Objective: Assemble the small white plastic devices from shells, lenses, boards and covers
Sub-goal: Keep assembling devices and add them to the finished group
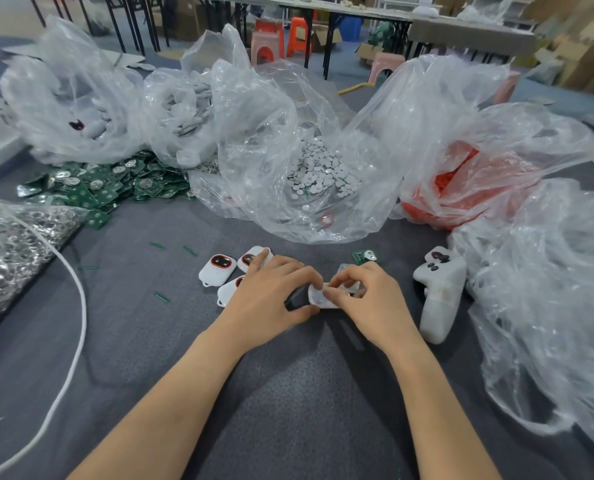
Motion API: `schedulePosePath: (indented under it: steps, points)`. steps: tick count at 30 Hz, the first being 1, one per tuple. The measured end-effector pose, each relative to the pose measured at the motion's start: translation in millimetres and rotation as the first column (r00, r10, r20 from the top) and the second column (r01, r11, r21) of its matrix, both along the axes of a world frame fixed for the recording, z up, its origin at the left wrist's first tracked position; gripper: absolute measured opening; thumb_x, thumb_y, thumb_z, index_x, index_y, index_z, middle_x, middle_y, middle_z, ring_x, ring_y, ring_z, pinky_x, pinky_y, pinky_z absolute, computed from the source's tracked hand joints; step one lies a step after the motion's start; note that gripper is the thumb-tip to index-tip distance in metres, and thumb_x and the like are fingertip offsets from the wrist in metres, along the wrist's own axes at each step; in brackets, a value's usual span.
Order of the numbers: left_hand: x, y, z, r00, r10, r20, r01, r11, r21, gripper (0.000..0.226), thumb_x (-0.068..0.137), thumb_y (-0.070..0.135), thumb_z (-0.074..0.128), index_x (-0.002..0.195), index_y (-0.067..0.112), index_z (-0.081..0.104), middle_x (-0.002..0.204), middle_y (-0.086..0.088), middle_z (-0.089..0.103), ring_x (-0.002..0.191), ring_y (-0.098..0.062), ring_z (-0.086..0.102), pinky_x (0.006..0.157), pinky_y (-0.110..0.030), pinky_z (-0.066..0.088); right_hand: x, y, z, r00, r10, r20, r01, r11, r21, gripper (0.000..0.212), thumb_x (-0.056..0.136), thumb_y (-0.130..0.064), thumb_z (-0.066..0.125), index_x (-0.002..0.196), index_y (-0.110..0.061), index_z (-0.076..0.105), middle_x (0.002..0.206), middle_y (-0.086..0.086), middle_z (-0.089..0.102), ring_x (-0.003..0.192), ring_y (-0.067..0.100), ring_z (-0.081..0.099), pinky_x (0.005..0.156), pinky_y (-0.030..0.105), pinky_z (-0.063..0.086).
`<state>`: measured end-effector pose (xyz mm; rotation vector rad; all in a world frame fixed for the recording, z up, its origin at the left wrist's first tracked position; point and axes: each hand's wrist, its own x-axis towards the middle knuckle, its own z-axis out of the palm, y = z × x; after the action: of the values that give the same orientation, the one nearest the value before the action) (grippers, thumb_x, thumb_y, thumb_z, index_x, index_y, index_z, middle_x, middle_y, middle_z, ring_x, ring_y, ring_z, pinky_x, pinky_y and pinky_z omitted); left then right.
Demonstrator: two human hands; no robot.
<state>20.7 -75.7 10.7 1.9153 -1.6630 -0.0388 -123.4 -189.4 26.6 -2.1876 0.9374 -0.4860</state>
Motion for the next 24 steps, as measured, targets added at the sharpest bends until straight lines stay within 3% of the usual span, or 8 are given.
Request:
schedulePosePath:
  steps: [4, 9, 12, 14, 17, 20, 22, 24]
  points:
    - [-3, -1, 1, 0.999, 0.036, -0.004, -0.036, 0.999, 0.003, 0.031, 0.081, 0.043, 0.070, 0.107, 0.028, 0.060, 0.106, 0.015, 0.062, 0.117, -0.007, 0.045, 0.115, -0.046, 0.016, 3, 4, -2, 0.999, 0.026, -0.028, -0.026, 1.000, 0.000, 0.010, 0.076, -0.035, 0.078, 0.082, -0.031, 0.071, 0.098, -0.011, 0.050, 0.078, 0.003, 0.049, 0.078, 0.024, 0.043]
    - [-5, 7, 3, 0.995, 0.054, 0.078, -0.050, 0.998, -0.049, 0.040, 0.084, 0.050, 0.065, 0.118, 0.031, 0.061, 0.114, 0.016, 0.063, 0.127, -0.007, 0.042, 0.117, -0.044, 0.012, 1, 3, -4, 0.999, -0.012, -0.035, 0.011, 1.000, -0.018, 0.010, 0.074, -0.030, 0.079, 0.077, -0.030, 0.069, 0.099, -0.010, 0.051, 0.081, 0.004, 0.050, 0.073, 0.024, 0.037]
    - [26, 19, 7, 0.981, 0.190, 0.024, -0.177, 0.949, -0.260, 0.028, 0.087, 0.036, 0.063, 0.111, 0.023, 0.066, 0.109, 0.009, 0.066, 0.115, -0.013, 0.053, 0.109, -0.034, 0.026, 4, 3, -7, 0.999, -0.036, -0.033, 0.035, 0.999, -0.034, 0.009, 0.075, -0.031, 0.078, 0.076, -0.032, 0.069, 0.097, -0.009, 0.053, 0.080, 0.007, 0.053, 0.072, 0.028, 0.038]
    - [66, 27, 9, 0.946, 0.322, -0.029, -0.316, 0.902, -0.295, 0.023, 0.088, 0.019, 0.058, 0.109, 0.017, 0.067, 0.107, 0.001, 0.068, 0.108, -0.018, 0.055, 0.097, -0.025, 0.031, 7, 6, -8, 0.999, -0.037, -0.035, 0.033, 0.996, -0.087, 0.006, 0.078, -0.033, 0.076, 0.079, -0.031, 0.070, 0.097, -0.008, 0.055, 0.084, 0.012, 0.054, 0.072, 0.032, 0.041]
    - [138, 33, 8, 0.872, 0.490, 0.009, -0.487, 0.869, -0.090, 0.042, 0.083, -0.004, 0.050, 0.123, 0.007, 0.061, 0.126, -0.013, 0.059, 0.122, -0.031, 0.049, 0.104, -0.032, 0.032, 11, 14, -10, 1.000, 0.005, -0.006, -0.006, 0.989, -0.150, 0.004, 0.082, -0.032, 0.072, 0.083, -0.028, 0.074, 0.094, -0.008, 0.057, 0.084, 0.012, 0.055, 0.072, 0.035, 0.045]
    - [194, 34, -1, 0.819, 0.519, 0.244, -0.559, 0.818, 0.136, 0.051, 0.090, 0.002, 0.046, 0.140, 0.011, 0.047, 0.150, -0.012, 0.038, 0.141, -0.031, 0.029, 0.113, -0.042, 0.024, 12, 16, -10, 0.996, 0.032, 0.082, -0.021, 0.991, -0.135, 0.006, 0.082, -0.028, 0.073, 0.076, -0.027, 0.074, 0.086, -0.010, 0.057, 0.072, 0.005, 0.055, 0.069, 0.027, 0.045]
    - [213, 33, -4, 0.820, 0.511, 0.259, -0.559, 0.813, 0.165, 0.047, 0.094, 0.008, 0.044, 0.140, 0.017, 0.049, 0.150, -0.009, 0.039, 0.139, -0.030, 0.031, 0.111, -0.043, 0.029, 11, 15, -11, 0.987, 0.017, 0.162, -0.001, 0.995, -0.099, 0.009, 0.081, -0.025, 0.072, 0.073, -0.025, 0.074, 0.082, -0.010, 0.058, 0.071, 0.002, 0.055, 0.064, 0.014, 0.040]
    - [222, 31, -4, 0.791, 0.537, 0.292, -0.590, 0.797, 0.130, 0.043, 0.094, 0.011, 0.046, 0.135, 0.021, 0.055, 0.145, -0.005, 0.045, 0.132, -0.031, 0.037, 0.104, -0.045, 0.038, 11, 15, -10, 0.979, 0.001, 0.206, 0.012, 0.998, -0.062, 0.010, 0.082, -0.022, 0.071, 0.073, -0.023, 0.074, 0.081, -0.010, 0.059, 0.071, 0.005, 0.056, 0.064, 0.012, 0.039]
